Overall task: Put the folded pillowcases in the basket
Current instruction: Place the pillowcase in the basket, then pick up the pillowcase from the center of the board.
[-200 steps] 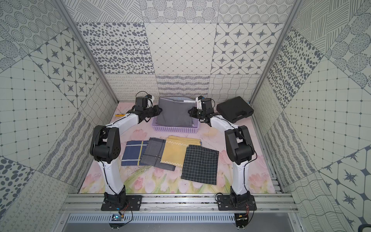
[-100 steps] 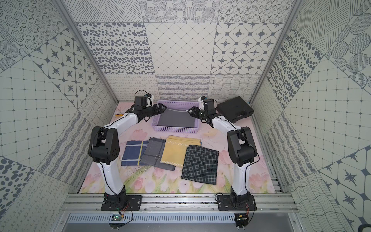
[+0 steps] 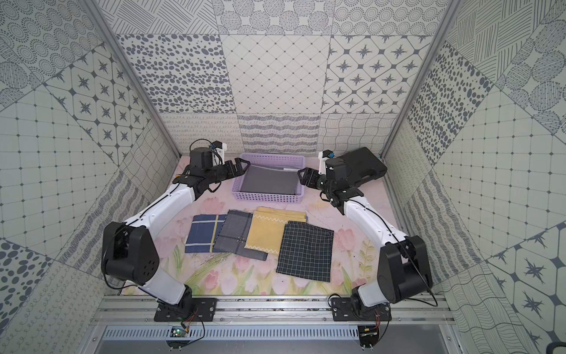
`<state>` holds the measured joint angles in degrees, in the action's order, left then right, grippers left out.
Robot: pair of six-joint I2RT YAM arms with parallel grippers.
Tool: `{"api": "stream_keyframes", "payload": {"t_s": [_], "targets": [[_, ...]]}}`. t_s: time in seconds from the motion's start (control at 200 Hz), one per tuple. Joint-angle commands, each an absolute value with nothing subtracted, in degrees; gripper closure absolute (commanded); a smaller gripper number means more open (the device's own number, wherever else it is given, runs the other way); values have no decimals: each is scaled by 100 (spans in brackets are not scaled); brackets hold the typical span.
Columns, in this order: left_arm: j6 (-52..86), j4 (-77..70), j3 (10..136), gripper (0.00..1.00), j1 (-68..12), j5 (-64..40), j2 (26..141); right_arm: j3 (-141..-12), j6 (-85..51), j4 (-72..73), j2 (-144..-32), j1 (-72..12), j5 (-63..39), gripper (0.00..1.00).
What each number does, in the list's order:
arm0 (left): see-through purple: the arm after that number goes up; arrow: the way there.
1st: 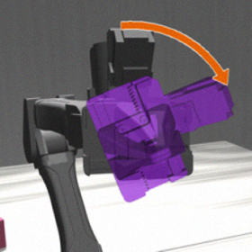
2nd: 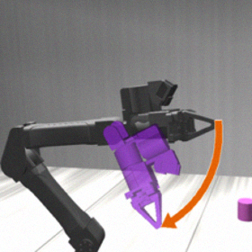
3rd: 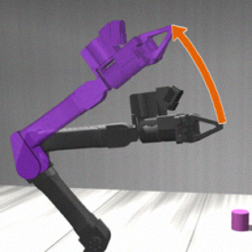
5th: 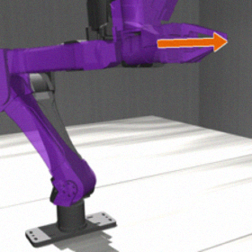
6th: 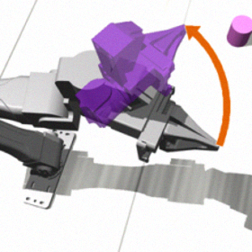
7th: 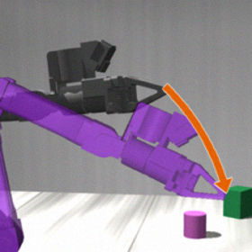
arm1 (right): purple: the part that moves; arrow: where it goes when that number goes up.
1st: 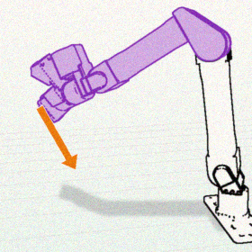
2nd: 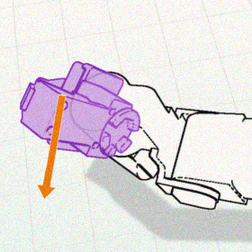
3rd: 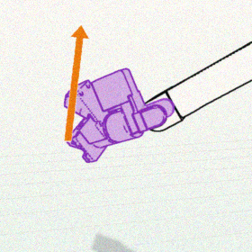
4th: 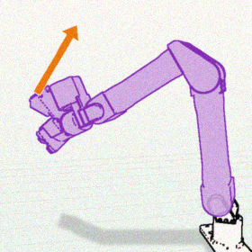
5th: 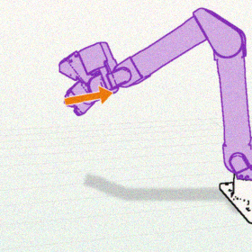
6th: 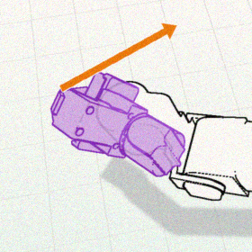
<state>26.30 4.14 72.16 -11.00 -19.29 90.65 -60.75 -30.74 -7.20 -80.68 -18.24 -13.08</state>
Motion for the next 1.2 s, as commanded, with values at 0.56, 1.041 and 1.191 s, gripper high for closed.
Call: {"api": "stream_keyframes", "payload": {"t_s": [0.56,1.041,1.191], "targets": [[3727,-96,3637,3,-3864,-801,6612,-2917,-3415,-2084,-4409,-1807,-817,22],[4019,-1105,4105,19,-4923,-688,8733,-2324,-3515,-2206,-4396,-1802,-995,22],[4096,-1393,4239,26,-4923,-889,9274,-2303,-3507,-2213,-4386,-1802,-1013,23]]}}
